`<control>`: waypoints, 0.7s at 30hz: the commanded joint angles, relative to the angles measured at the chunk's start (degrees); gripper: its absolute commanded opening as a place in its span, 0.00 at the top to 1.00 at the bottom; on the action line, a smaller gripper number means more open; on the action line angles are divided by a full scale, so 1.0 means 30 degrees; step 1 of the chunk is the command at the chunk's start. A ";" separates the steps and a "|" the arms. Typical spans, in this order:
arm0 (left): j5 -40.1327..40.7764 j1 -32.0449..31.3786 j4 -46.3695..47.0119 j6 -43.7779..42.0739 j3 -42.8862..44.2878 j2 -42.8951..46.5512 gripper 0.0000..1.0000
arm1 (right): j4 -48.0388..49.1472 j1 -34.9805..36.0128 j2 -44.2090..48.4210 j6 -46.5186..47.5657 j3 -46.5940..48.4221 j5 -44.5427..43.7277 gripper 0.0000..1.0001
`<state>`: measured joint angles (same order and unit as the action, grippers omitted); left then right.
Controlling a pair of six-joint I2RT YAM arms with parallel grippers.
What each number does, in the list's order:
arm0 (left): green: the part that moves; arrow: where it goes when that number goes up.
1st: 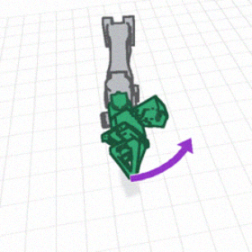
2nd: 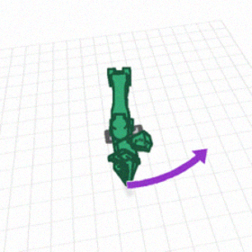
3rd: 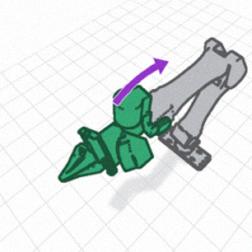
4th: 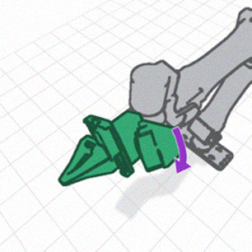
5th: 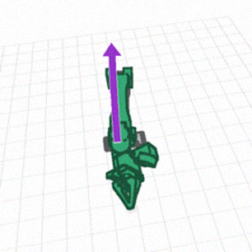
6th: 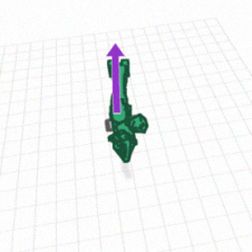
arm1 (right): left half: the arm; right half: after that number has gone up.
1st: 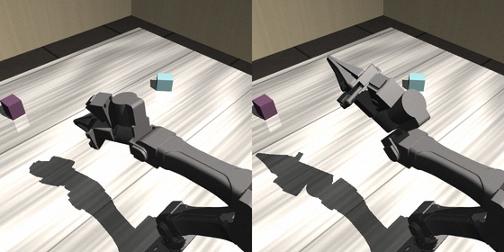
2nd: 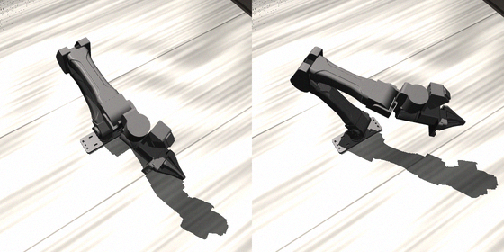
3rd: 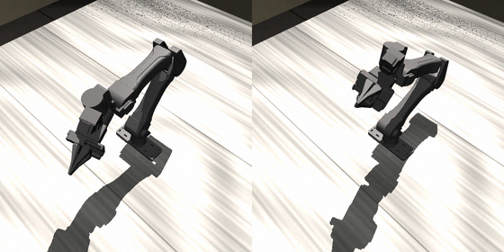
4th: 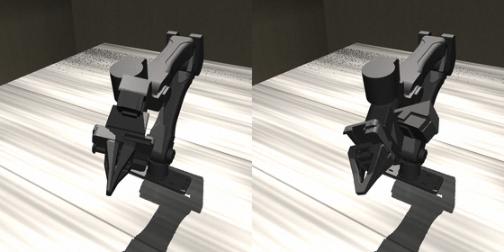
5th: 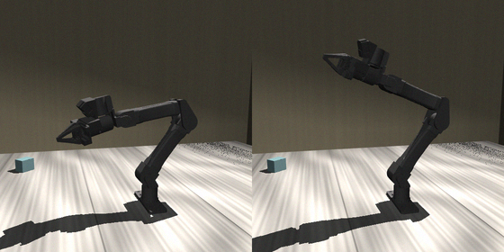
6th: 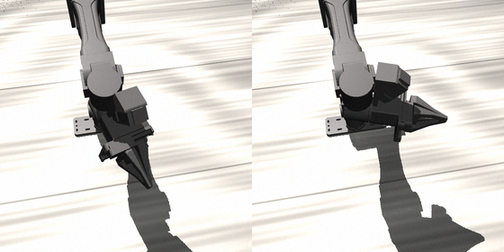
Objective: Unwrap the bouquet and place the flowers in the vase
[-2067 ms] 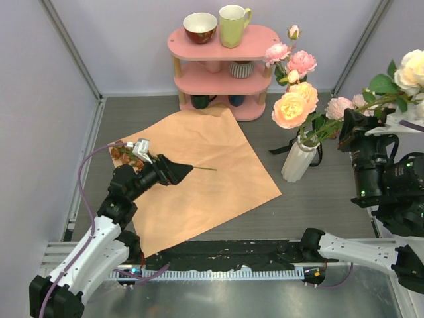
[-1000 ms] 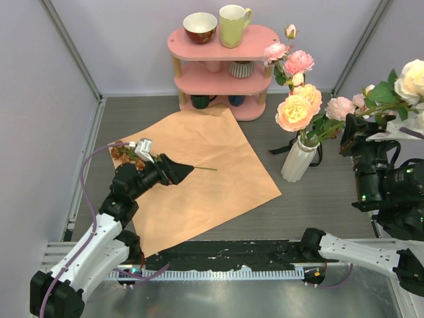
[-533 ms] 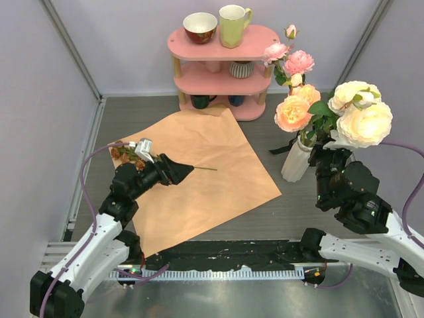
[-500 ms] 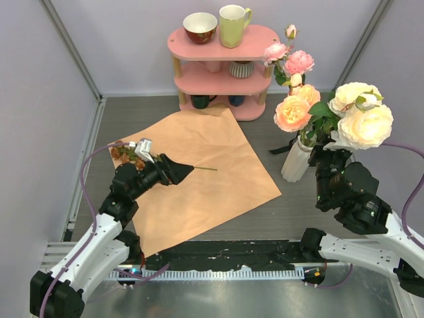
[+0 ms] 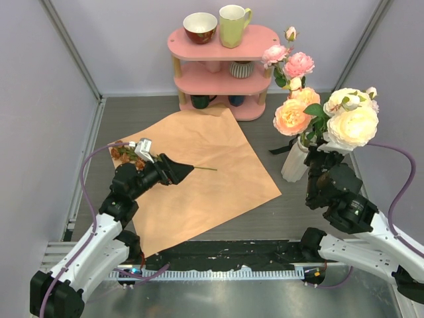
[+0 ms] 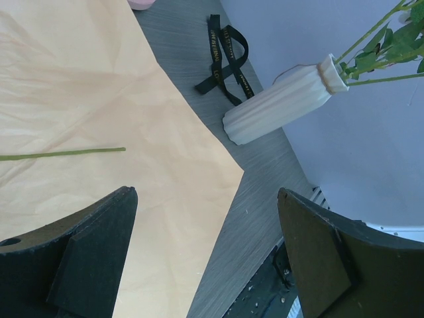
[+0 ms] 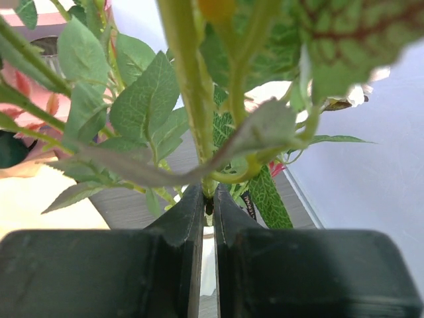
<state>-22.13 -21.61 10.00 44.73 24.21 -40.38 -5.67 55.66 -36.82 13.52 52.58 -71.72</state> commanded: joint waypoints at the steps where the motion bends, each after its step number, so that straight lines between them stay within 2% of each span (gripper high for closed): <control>1: -0.0387 0.0083 0.0915 0.0002 0.0662 0.0042 0.09 | 0.0750 -0.0914 -0.0734 -0.0169 0.0227 -0.0001 0.92; 6: -0.0357 0.0083 0.0681 -0.0144 0.0720 0.0159 0.10 | -0.0539 -0.2727 -0.1262 -0.1602 0.0725 0.1492 0.75; 14: -0.0240 0.0083 0.0475 -0.0320 0.0720 0.0101 0.09 | -0.2151 -0.3963 -0.1555 -0.2895 0.1312 0.3106 0.61; 15: -0.0240 0.0083 0.0504 -0.0349 0.0691 0.0043 0.09 | -0.2355 -0.3963 -0.1584 -0.2953 0.1457 0.3136 0.52; 21: -0.0299 0.0083 0.0593 -0.0379 0.0750 -0.0221 0.10 | -0.3963 -0.3992 -0.1439 -0.3742 0.2218 0.3282 0.34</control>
<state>-22.13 -21.61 9.98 44.53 24.21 -40.69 -14.81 44.01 -41.67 5.52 55.35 -62.78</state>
